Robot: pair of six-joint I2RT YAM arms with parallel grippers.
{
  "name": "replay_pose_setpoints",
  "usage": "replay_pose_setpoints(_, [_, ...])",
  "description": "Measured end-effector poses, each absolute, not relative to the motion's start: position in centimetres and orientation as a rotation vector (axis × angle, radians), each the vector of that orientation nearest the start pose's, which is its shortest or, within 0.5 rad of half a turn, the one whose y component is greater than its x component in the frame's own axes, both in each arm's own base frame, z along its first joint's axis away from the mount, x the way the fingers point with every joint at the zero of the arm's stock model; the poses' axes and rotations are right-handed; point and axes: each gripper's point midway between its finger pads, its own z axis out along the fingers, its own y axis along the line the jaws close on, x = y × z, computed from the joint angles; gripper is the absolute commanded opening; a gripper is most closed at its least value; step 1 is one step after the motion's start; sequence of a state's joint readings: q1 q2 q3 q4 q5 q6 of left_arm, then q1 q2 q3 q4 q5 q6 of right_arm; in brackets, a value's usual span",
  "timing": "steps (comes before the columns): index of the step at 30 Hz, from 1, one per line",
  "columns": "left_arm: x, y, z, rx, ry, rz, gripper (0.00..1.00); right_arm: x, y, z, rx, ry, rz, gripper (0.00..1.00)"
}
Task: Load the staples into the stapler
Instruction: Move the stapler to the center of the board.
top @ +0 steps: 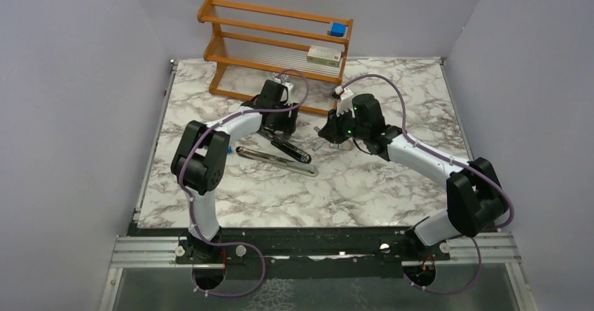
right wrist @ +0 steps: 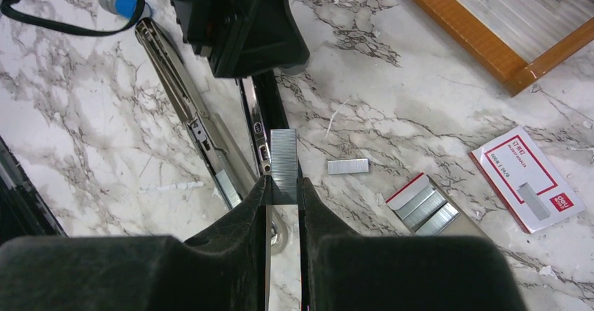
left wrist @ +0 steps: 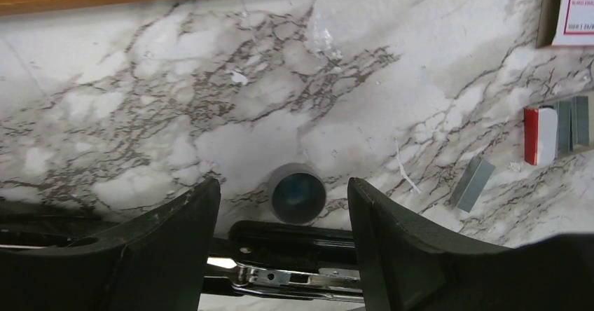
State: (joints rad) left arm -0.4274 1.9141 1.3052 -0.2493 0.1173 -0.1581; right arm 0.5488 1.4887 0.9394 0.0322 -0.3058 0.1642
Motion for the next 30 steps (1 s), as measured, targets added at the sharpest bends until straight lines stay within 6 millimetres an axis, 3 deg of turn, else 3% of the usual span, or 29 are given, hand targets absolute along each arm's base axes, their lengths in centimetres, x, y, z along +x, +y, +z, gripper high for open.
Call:
replay_pose_setpoints(9, [40.0,-22.8,3.1,0.538,2.505,-0.307,0.73,33.2,27.2,14.5,-0.596,2.071,0.742,0.17])
replay_pose_setpoints(21, [38.7,-22.1,2.6,0.605,2.528,-0.168,0.72,33.1,27.1,14.2,-0.596,2.078,0.739,0.17])
replay_pose_setpoints(30, [36.1,-22.3,2.5,0.656,2.54,-0.163,0.72,33.0,26.4,13.4,-0.575,2.107,0.697,0.17])
